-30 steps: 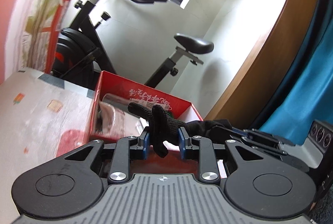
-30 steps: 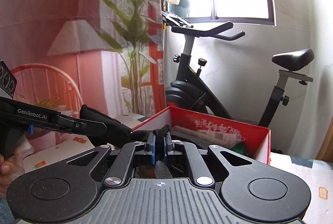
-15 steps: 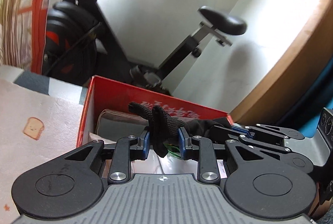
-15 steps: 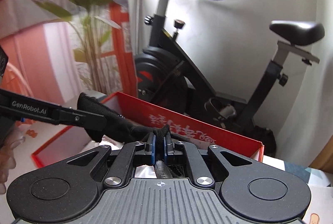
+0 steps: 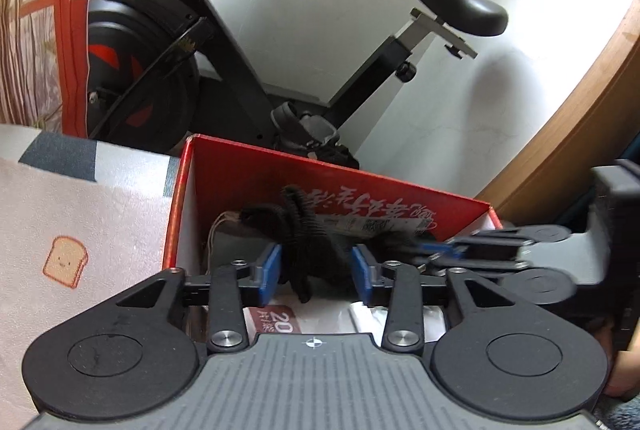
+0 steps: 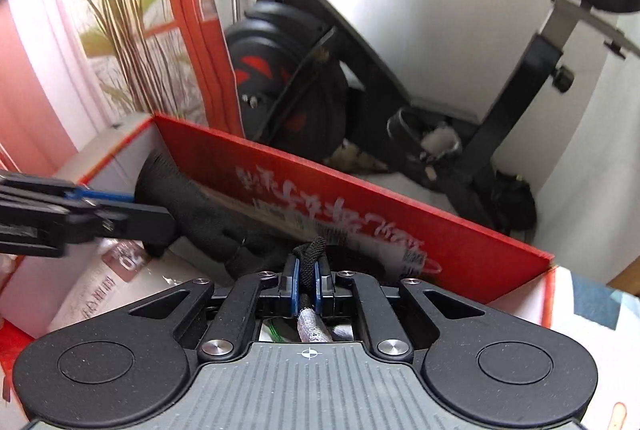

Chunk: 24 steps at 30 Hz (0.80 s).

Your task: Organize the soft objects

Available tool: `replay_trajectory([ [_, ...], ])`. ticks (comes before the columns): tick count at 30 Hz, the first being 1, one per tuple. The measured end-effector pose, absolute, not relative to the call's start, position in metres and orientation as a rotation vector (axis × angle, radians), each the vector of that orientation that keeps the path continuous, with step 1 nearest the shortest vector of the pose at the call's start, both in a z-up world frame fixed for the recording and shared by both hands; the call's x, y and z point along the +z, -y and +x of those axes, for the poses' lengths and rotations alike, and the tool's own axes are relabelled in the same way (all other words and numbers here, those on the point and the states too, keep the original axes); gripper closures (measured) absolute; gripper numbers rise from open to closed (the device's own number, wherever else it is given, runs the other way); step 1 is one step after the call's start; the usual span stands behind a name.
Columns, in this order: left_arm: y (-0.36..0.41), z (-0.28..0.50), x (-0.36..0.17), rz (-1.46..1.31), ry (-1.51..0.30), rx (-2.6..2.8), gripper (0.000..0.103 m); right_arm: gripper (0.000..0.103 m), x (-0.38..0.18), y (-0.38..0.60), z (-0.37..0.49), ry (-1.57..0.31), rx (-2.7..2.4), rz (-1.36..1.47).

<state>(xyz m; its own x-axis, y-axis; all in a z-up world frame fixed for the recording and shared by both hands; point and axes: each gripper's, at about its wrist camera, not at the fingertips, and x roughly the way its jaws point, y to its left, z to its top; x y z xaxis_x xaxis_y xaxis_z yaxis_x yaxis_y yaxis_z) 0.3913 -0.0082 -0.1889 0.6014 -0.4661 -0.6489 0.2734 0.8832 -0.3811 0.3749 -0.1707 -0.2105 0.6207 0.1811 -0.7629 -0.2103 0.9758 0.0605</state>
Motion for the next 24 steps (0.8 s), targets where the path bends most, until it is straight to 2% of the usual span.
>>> replay_trajectory([
  [12,0.002,0.389,-0.181,-0.248,-0.793,-0.395,0.056,0.094,-0.241,0.170,0.391,-1.017,0.156,0.017],
  [16,0.005,0.382,-0.175,-0.180,-0.761,-0.372,0.049,0.089,-0.228,0.170,0.379,-0.995,0.136,0.014],
  [17,0.005,0.379,-0.173,-0.164,-0.752,-0.363,0.049,0.085,-0.223,0.172,0.377,-0.991,0.134,0.013],
  [20,0.007,0.371,-0.165,-0.114,-0.734,-0.343,0.045,0.083,-0.207,0.175,0.363,-0.970,0.123,0.007],
  [22,0.009,0.364,-0.159,-0.081,-0.722,-0.328,0.038,0.081,-0.197,0.179,0.353,-0.956,0.112,0.016],
  [24,0.010,0.356,-0.153,-0.054,-0.709,-0.316,0.035,0.074,-0.186,0.183,0.344,-0.944,0.098,0.035],
])
